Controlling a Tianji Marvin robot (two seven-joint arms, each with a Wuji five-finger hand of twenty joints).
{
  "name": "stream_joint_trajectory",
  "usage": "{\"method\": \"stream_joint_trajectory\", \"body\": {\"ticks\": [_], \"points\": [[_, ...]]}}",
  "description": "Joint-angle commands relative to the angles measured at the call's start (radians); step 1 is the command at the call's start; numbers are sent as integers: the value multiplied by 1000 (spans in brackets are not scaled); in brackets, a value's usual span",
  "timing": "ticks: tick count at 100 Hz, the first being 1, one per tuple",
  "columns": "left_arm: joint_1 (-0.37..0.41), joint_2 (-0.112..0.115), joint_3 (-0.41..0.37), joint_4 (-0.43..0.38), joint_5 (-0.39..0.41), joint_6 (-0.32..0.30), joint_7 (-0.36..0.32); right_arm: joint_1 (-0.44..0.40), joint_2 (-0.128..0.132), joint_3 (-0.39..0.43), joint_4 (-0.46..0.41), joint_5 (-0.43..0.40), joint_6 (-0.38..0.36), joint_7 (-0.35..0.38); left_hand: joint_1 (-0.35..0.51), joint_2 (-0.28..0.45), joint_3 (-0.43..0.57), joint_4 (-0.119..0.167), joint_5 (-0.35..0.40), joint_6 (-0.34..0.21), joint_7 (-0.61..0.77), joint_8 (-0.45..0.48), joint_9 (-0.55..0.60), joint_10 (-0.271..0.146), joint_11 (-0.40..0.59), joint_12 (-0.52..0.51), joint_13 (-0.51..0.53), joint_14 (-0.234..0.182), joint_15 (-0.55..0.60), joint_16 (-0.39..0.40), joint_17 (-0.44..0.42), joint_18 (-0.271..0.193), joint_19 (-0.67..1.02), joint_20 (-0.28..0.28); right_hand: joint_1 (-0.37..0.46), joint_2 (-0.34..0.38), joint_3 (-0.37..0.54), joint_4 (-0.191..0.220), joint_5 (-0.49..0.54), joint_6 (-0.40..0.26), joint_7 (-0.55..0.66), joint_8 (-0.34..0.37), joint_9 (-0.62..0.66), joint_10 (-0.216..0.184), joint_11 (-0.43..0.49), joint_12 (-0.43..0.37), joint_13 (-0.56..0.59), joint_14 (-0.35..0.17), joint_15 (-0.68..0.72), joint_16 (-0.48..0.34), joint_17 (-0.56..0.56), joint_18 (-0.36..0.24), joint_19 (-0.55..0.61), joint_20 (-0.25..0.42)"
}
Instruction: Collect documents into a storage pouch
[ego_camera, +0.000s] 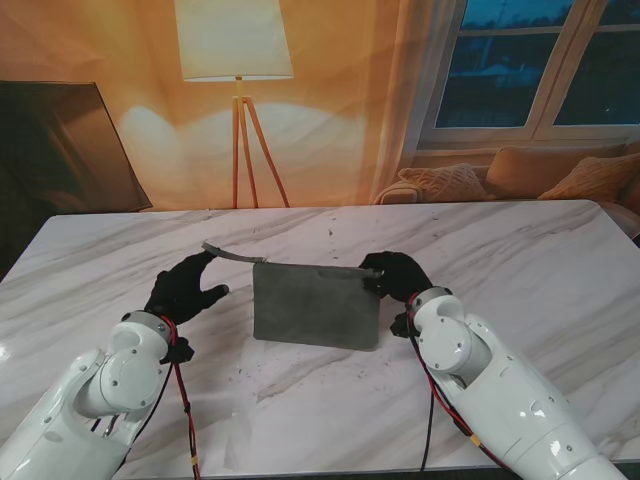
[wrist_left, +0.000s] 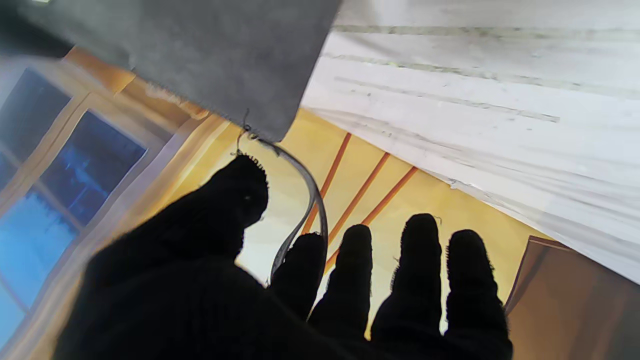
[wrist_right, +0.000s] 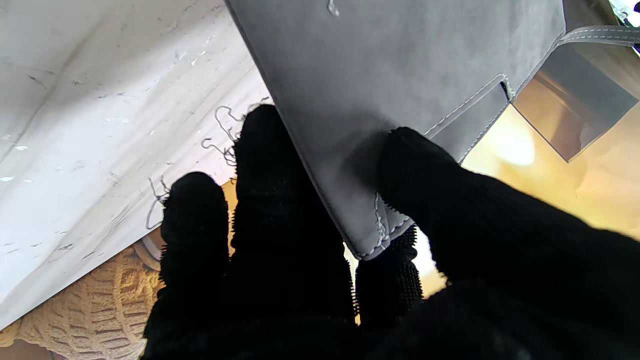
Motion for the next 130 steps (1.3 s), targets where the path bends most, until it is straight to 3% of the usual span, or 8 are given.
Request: {"method": "stream_joint_trajectory", "body": {"ticks": [1,43,54,65,72,80,101,130], "points": [[4,14,-14,6,34,4,-39,0,-3,0,-1,-12,5,5,-35,8,-16,22,33,5,14,10,4,10,15,-2,-15,11,16,12,-2,-16,28,17,32,22,13,30,-29,-41,0,7,-27,-10,9,-10,-24,-33,-13,-5,-5,-27,-6,-7],[44,28,-63,-2,135,44,-71,1,-3,-4,-3,-7,8,11,-42,7,-47,15,200,2,511,296,171,77,110,105,69,87,197,102,-8,5,328,-18,-8,7,10,25,-38,-45,-2,10,-43,-11,16,-20,-43,-36,-22,-8,-21,-24,-23,-5],[48,29,-68,-5,144,38,-70,4,-2,-4,-2,-4,9,15,11,-69,-72,-47,274,19,695,433,211,89,129,134,84,102,222,104,-4,12,353,-40,-51,-9,22,16,-45,-47,-4,7,-58,-16,22,-33,-60,-33,-37,-4,-30,-21,-32,-1],[50,26,-67,-9,137,27,-57,3,-4,-1,-7,8,26,19,44,-100,-93,-62,350,21,813,422,251,96,139,140,85,109,220,96,-11,17,350,-52,-116,-25,41,14,-59,-35,-45,18,-94,-17,24,-66,-106,-25,-97,-14,-48,-11,-56,-3],[52,24,-65,-14,125,19,-48,2,-3,1,-10,8,31,24,49,-99,-97,-64,347,0,788,382,256,97,137,139,84,109,210,89,-13,18,340,-59,-209,-26,81,40,-72,-26,-169,92,-162,-23,1,-96,-179,-23,-195,-33,-100,-11,-120,-17],[53,20,-58,-21,112,13,-35,-3,0,8,-19,12,38,35,31,-77,-91,-54,340,-17,668,307,257,94,129,133,84,108,204,82,-15,20,327,-67,-305,-26,110,142,-137,-29,-297,177,-290,-42,-71,-135,-315,-33,-337,-76,-207,-23,-248,-47],[47,16,-29,-38,86,-3,-21,-7,10,29,-30,-20,44,51,-19,-16,-66,-15,323,-19,484,249,247,87,110,118,81,100,182,63,-16,21,306,-77,-348,-22,52,151,-319,-79,-398,185,-544,-116,-189,-216,-567,-68,-578,-163,-372,-61,-562,-73],[17,4,36,-31,30,-10,12,-27,18,66,-49,-51,13,45,-36,21,-77,16,231,-52,282,126,187,62,45,62,43,67,91,20,-14,23,155,-125,-357,-26,37,154,-332,-79,-406,186,-559,-120,-187,-227,-587,-77,-612,-178,-369,-73,-660,-40]]}}
